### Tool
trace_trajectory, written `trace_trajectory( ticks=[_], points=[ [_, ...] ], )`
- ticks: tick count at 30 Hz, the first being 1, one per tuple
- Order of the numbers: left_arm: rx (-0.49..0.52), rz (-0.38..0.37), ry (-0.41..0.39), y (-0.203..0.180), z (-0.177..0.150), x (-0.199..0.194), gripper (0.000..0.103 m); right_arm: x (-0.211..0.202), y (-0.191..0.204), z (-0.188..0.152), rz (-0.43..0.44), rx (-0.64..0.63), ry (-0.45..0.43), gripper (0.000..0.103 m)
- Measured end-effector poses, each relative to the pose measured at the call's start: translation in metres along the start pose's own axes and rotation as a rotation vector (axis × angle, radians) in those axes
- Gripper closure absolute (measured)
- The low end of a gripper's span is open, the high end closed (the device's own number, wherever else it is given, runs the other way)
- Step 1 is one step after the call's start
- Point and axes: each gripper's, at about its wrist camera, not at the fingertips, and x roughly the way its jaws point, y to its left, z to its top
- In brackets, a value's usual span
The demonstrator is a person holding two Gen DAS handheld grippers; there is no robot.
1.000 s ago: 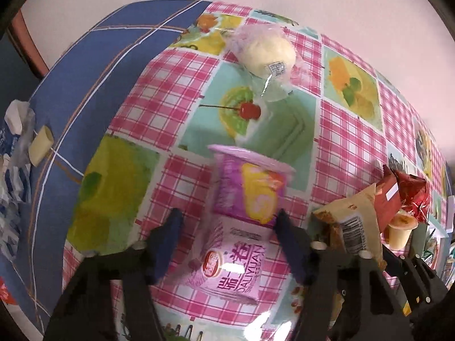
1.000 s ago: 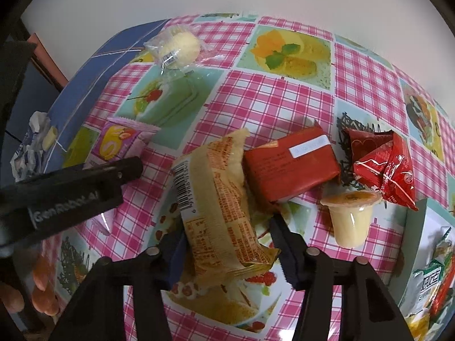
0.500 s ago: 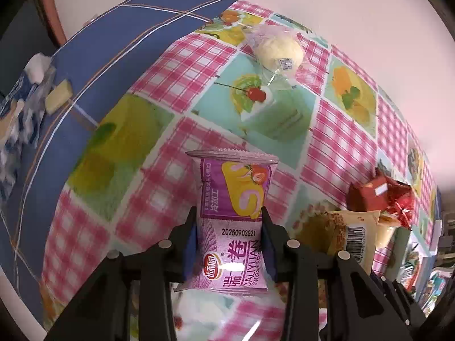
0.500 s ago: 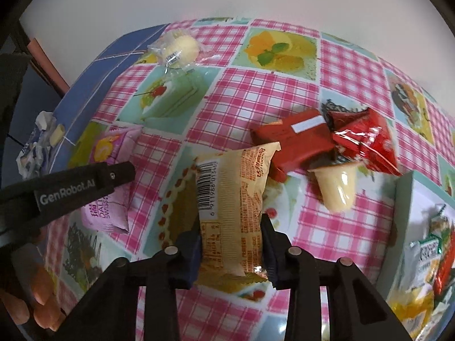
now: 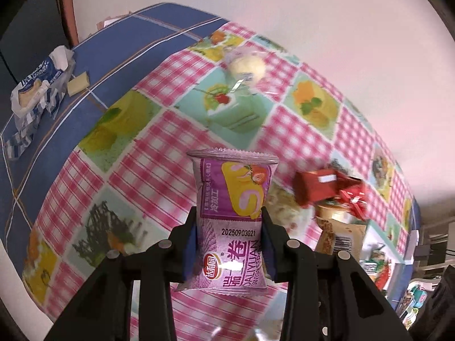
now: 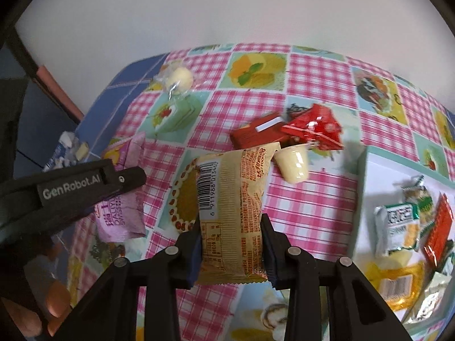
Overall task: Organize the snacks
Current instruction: 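Grasp the pink roll pack with the left gripper while the right grasps the yellow bread bag, then lower both packs into the white tray and open both grippers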
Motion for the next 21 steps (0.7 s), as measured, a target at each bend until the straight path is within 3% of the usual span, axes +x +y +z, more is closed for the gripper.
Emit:
trace_trajectory(
  ticks=[7, 13, 21],
  points=[
    [0.0, -0.032, -0.048, -0.036, -0.012, -0.016, 0.062, -0.036, -0.036, 0.001, 0.01, 0.071, -0.066, 0.065],
    [0.062, -0.045, -0.064, -0.071, -0.021, -0.021, 0.062, -0.058, -0.088, 0.004, 0.015, 0.196, -0.109, 0.065],
    [0.246, -0.072, -0.027, -0.139, -0.047, -0.003, 0.062, -0.069, -0.171, -0.005, -0.043, 0.398, -0.125, 0.065]
  ],
)
